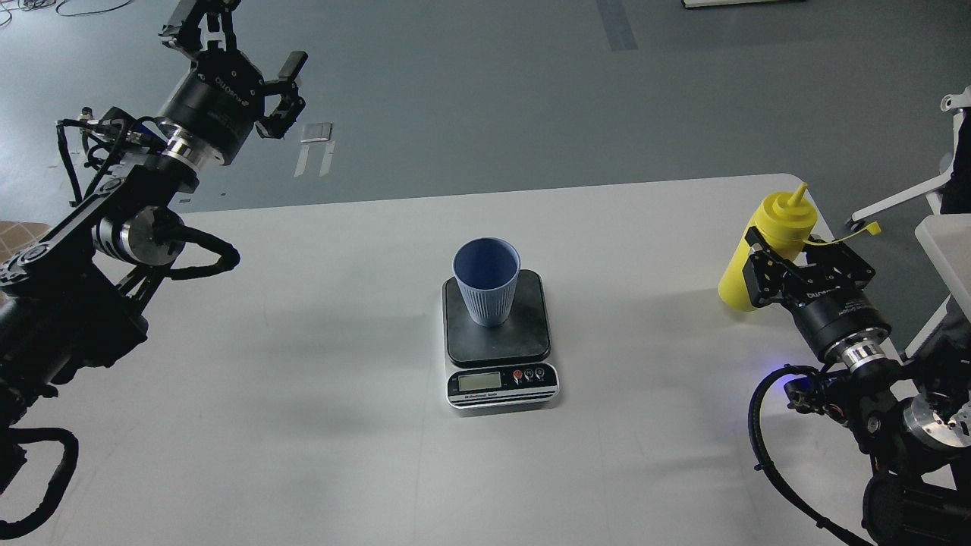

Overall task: Pour seasoning into cup on scale with both arms
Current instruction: 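Set the yellow bottle down on the table and open the right gripper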

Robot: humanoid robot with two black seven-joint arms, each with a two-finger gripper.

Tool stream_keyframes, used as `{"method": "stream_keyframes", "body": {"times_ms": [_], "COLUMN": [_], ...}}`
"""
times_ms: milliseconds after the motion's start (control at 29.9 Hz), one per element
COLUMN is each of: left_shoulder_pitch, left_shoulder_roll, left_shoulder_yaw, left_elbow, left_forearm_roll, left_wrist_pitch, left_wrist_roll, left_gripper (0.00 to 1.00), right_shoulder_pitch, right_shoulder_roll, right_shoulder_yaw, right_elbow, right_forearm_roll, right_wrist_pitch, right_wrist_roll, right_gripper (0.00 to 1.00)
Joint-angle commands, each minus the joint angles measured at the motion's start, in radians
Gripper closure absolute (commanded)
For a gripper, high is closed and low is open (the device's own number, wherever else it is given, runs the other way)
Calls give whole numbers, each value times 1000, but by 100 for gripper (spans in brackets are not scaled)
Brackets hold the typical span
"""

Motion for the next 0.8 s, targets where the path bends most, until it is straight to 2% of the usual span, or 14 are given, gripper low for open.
{"method": "stream_keyframes", "body": {"times_ms": [0, 569, 635, 769], "left_shoulder_pitch": [0, -1, 0, 0], "left_shoulder_roll": [0, 0, 2, 2], "left_shoulder_yaw": [0, 0, 0, 0], "left_elbow": [0, 0, 0, 0], "left_forearm_roll": [0, 0, 0, 0], "left_wrist_pitch": [0, 0, 0, 0], "left_wrist_roll": [0, 0, 0, 0], "left_gripper": [3, 2, 2, 3], "right_shoulder_pitch": [0, 13, 14, 11], "right_shoulder_roll": [0, 0, 0, 0], "right_shoulder_yaw": [0, -26, -28, -29], "right_elbow": [-1, -47, -49, -47], "right_forearm_roll": [0, -7, -9, -15], "right_wrist_pitch": [2, 4, 8, 11], "right_wrist_roll": [0, -2, 0, 0], "right_gripper": [100, 100, 93, 59]}}
